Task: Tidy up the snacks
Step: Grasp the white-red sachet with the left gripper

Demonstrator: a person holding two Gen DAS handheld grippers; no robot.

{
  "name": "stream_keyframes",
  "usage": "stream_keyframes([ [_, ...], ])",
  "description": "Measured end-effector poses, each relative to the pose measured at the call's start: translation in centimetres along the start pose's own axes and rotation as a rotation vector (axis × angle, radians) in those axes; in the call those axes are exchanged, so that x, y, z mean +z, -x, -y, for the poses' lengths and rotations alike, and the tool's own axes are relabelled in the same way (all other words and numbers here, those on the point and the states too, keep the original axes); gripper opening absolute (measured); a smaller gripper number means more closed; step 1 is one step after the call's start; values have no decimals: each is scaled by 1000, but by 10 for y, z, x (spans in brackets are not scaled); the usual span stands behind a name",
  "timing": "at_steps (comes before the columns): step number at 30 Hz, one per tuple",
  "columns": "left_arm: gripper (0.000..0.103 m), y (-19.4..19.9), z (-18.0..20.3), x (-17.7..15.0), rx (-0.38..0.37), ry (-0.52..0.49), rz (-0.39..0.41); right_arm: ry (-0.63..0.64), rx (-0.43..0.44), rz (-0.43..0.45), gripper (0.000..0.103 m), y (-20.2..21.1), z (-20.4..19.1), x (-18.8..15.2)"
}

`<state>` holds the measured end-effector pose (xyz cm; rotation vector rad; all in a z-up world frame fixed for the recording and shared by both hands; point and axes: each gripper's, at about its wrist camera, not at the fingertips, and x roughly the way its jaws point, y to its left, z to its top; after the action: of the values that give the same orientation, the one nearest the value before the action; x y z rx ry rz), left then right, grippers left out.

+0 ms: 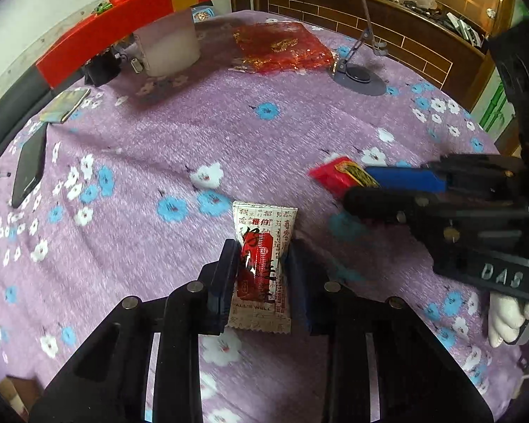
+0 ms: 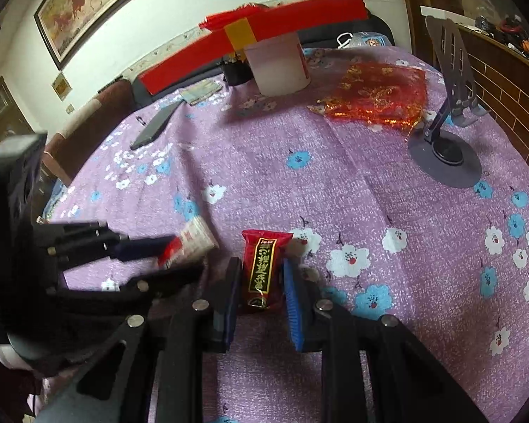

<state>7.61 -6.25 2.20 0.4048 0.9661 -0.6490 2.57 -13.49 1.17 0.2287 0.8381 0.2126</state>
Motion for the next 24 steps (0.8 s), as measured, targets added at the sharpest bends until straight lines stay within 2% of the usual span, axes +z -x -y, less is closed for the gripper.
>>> stream_keyframes([
  [5,28,21,5,-15,-10,53,32,-15,36,26,26,6,1,2],
  [11,28,70,3,-53,-9,153,105,-8,61,41,26,10,-4,0],
  [17,28,81,3,-64,-30,188,120,-15,61,43,26,11,-8,-3],
  [20,36,73,7,-54,-27,169,106,-20,65,47,26,13,-9,-4],
  [21,39,68,9,-49,-11,155,102,-19,66,49,26,14,-9,-4],
  [22,47,63,12,-44,8,139,97,-21,68,50,26,14,-8,-4],
  [24,50,53,14,-36,32,111,93,-28,74,48,26,14,-6,-3],
])
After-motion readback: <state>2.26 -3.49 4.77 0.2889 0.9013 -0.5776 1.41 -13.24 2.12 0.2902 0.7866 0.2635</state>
